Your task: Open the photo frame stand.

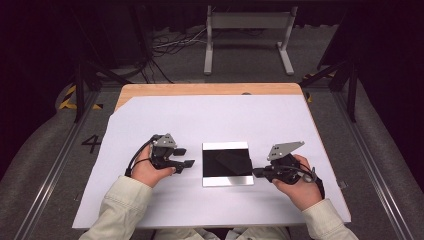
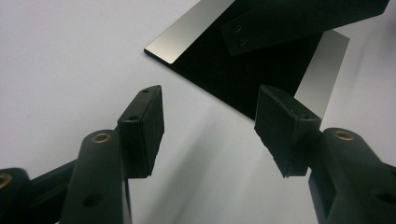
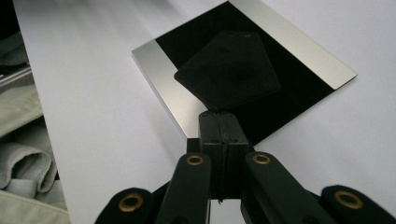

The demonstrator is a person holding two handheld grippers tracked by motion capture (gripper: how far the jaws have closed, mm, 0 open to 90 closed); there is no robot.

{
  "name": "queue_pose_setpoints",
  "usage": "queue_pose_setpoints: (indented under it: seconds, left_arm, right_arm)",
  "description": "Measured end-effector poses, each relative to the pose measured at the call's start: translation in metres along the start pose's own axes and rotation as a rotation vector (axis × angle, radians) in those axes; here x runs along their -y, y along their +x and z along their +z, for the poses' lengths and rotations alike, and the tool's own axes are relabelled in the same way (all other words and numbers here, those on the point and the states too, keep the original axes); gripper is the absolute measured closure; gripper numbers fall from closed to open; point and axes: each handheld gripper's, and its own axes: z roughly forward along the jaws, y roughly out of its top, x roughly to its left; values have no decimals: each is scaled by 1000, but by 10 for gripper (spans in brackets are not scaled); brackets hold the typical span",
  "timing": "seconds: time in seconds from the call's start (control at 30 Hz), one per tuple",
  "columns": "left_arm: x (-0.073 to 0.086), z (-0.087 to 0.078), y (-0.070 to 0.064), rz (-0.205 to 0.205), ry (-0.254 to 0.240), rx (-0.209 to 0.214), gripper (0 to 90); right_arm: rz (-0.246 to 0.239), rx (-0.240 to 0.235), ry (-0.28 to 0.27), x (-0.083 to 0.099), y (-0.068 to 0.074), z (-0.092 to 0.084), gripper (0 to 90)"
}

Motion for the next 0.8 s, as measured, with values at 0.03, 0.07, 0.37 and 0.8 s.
queue_pose_setpoints:
  seconds: [0.03,0.07,0.37,0.8]
  left_arm:
    - [0,1,0,0,-1,3,438]
    - [0,1,-1,1,1,4,440]
    - [0,3,-2,4,3,8,445]
    - [0,3,-2,5,8,12,440]
  right_arm:
    - [0,0,-13,-1,0,-1,900]
    - [2,1,-22,-2,0,-2,900]
    - [11,-1,-90,-4,0,-5,900]
    - [26,-7,-136,-2,-1,-5,900]
